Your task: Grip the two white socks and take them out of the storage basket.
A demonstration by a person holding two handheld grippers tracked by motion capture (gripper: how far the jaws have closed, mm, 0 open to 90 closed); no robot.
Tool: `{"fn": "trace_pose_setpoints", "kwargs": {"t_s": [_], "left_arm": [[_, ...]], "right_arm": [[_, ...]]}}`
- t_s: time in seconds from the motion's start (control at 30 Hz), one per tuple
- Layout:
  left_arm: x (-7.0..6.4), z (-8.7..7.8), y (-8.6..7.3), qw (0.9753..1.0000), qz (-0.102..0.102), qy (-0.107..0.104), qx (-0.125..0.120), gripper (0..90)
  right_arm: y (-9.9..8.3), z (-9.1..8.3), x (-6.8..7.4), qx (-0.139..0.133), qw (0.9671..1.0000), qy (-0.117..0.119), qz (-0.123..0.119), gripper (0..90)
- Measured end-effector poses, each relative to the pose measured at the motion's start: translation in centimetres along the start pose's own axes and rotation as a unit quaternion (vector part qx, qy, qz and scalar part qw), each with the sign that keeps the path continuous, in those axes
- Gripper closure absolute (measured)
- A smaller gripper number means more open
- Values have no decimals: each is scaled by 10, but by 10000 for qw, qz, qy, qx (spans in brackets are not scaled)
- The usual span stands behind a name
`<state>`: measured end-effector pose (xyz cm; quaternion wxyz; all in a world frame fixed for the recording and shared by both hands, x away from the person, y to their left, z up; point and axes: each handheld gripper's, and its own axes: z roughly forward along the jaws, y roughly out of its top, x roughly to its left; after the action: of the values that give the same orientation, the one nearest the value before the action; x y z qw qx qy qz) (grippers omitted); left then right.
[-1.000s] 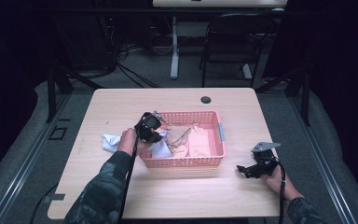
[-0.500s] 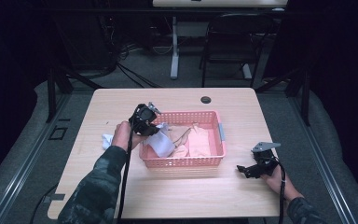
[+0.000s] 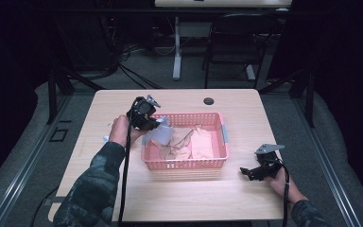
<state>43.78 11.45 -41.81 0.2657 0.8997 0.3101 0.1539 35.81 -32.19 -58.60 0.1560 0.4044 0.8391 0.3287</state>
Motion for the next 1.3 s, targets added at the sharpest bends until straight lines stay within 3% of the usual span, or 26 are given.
{"fn": "trace_pose_setpoints", "kwargs": {"t_s": [0.37, 0.57, 0.73, 1.13, 1.3], "left_arm": [[1, -26, 17, 9997, 182, 112, -140, 818], [7, -37, 19, 9996, 147, 201, -158, 819], [13, -47, 17, 9993, 24, 243, -269, 818], [26, -73, 10, 9984, -28, 492, -290, 819], [35, -84, 0, 9974, -197, 579, -379, 818]], "right_arm": [[0, 0, 0, 9, 10000, -6, -15, 0], [0, 0, 0, -11, 10000, -5, -19, 0], [0, 0, 0, 12, 10000, 11, -25, 0], [0, 0, 0, 8, 10000, 32, -60, 0], [-1, 0, 1, -23, 10000, 12, -37, 0]]}}
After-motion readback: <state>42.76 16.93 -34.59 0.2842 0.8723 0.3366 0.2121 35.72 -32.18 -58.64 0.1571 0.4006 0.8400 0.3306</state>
